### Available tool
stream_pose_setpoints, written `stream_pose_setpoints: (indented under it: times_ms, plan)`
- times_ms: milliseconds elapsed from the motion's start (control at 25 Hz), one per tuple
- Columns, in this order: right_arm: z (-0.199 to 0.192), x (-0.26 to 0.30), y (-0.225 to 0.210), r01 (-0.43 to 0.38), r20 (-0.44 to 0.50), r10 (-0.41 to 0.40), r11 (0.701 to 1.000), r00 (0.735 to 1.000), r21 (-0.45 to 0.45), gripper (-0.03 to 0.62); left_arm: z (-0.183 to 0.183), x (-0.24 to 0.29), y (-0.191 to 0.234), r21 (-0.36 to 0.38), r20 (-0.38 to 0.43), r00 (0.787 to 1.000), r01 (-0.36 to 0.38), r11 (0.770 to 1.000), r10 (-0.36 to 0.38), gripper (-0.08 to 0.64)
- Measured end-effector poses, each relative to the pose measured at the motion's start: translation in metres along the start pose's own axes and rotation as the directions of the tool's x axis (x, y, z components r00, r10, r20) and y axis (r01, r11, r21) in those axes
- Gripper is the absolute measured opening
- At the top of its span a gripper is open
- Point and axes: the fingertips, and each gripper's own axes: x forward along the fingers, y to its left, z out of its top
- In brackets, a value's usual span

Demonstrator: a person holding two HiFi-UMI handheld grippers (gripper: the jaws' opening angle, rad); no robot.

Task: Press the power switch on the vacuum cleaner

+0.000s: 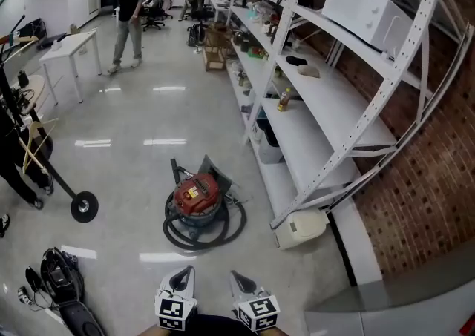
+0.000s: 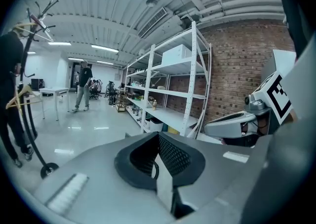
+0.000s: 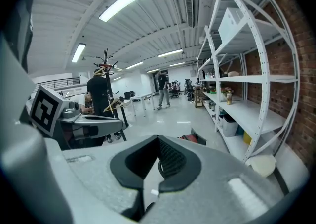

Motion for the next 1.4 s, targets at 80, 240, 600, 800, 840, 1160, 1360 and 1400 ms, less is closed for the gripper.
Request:
stream_pose_setpoints:
  times_ms: [80,240,600,800,840,1160,1360,1400]
  plan:
    - [0.013,0.014,-0.002,0.017,0.000,-0.017,1.000,1.000,-0.008,-0.008,0.010,0.011,0.013,-0.003,0.008,1.000,0.012,1.000,-0.012,0.017]
    - [0.030,0.040,0.004,0.051,-0.011,-0.052,0.998,0.999,-0.024,-0.008,0.019,0.025,0.045,-0.018,0.023,0.999,0.028,0.999,-0.028,0.017]
    - [0.063,0.097,0.018,0.059,-0.008,-0.060,0.995,0.998,-0.075,-0.008,0.033,0.037,0.113,-0.051,0.076,0.997,-0.006,0.999,0.010,0.017]
    - [0.075,0.118,0.024,0.031,-0.007,-0.032,0.995,0.999,-0.098,-0.008,0.036,0.039,0.134,-0.071,0.090,0.995,-0.040,0.997,0.047,0.017]
    - [0.077,0.123,0.024,0.026,-0.006,-0.027,0.994,1.000,-0.102,-0.008,0.038,0.040,0.138,-0.072,0.094,0.994,-0.047,0.996,0.054,0.017]
    - [0.092,0.153,0.017,-0.033,-0.015,0.031,0.992,0.999,-0.122,-0.008,0.048,0.052,0.161,-0.099,0.101,0.987,-0.119,0.988,0.129,0.017]
    - [0.093,0.174,-0.003,-0.084,-0.041,0.079,0.989,0.996,-0.122,-0.008,0.048,0.073,0.165,-0.116,0.072,0.980,-0.175,0.978,0.184,0.017]
    - [0.094,0.179,-0.009,-0.095,-0.045,0.090,0.988,0.995,-0.122,-0.008,0.049,0.078,0.166,-0.117,0.068,0.978,-0.187,0.975,0.196,0.017]
